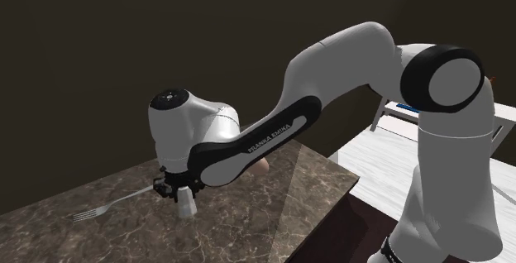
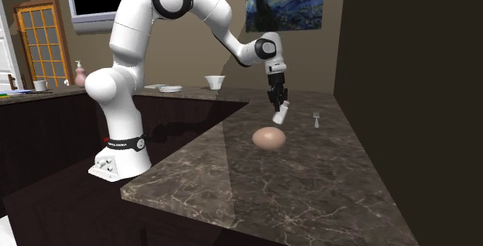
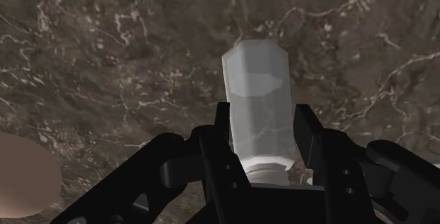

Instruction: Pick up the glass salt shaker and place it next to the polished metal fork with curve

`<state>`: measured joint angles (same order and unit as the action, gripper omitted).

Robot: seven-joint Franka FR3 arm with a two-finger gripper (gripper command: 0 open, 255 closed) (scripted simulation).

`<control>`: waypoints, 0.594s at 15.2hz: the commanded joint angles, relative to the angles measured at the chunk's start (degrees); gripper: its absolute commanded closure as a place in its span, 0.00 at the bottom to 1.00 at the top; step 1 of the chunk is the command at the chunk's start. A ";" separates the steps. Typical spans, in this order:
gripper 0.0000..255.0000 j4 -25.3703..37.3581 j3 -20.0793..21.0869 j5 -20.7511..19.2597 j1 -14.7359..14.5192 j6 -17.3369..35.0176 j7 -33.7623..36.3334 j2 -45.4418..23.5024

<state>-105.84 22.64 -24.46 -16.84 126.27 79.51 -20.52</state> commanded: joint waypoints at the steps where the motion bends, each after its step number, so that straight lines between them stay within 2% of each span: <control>1: 1.00 0.04 -0.03 -0.07 -0.02 0.09 0.04 -0.11; 5: 1.00 0.04 -0.03 -0.07 -0.02 0.09 0.04 -0.11; 6: 0.00 0.04 -0.03 -0.07 -0.02 0.09 0.04 -0.12; 9: 0.00 0.04 -0.03 -0.07 -0.02 0.09 0.04 -0.12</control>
<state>-105.80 22.61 -24.53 -16.86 126.36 79.56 -20.64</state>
